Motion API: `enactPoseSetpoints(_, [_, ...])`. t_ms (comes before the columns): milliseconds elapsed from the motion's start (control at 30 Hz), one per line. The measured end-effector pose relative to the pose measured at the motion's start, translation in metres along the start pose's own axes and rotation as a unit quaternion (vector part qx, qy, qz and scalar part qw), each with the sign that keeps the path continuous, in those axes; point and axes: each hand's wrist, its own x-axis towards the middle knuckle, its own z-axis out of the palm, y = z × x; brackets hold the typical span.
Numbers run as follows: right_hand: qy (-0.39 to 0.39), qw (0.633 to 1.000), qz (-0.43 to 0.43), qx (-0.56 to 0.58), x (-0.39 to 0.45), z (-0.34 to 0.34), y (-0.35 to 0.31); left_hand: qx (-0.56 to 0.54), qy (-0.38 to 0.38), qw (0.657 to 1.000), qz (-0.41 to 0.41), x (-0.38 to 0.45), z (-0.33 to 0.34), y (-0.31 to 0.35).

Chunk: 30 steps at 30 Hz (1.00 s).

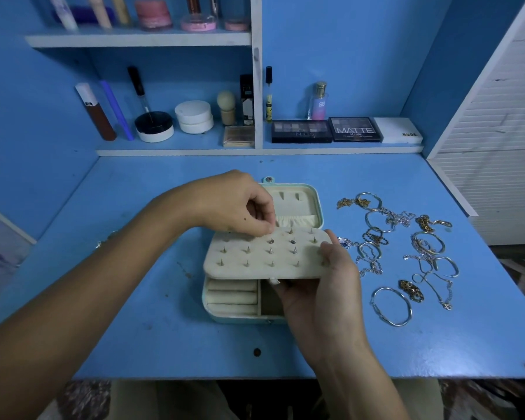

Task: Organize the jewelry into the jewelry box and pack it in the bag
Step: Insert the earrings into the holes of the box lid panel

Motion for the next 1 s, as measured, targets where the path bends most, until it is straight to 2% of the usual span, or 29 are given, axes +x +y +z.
enactPoseSetpoints(167, [-0.004, 1.000, -0.003, -0.011, -0.002, 0.001, -0.001, -0.083, 0.081, 0.993, 0.024, -0.026, 0.005, -0.017])
enactPoseSetpoints(400, [0.009, 1.000, 0.000, -0.030, -0.005, 0.003, -0.002, -0.200, 0.161, 0.964, 0.064, -0.077, 0.016, -0.046])
enactPoseSetpoints(600, [0.010, 0.999, -0.015, -0.038, -0.006, 0.004, -0.001, -0.193, 0.164, 0.964, 0.084, -0.100, 0.032, -0.053])
enactPoseSetpoints(767, [0.015, 0.999, -0.020, -0.043, -0.007, 0.005, -0.001, -0.178, 0.201, 0.959, 0.088, -0.101, 0.040, -0.051])
enactPoseSetpoints(1000, [0.003, 0.998, -0.029, -0.060, -0.010, 0.012, -0.005, -0.213, 0.266, 0.931, 0.133, -0.092, 0.032, -0.050])
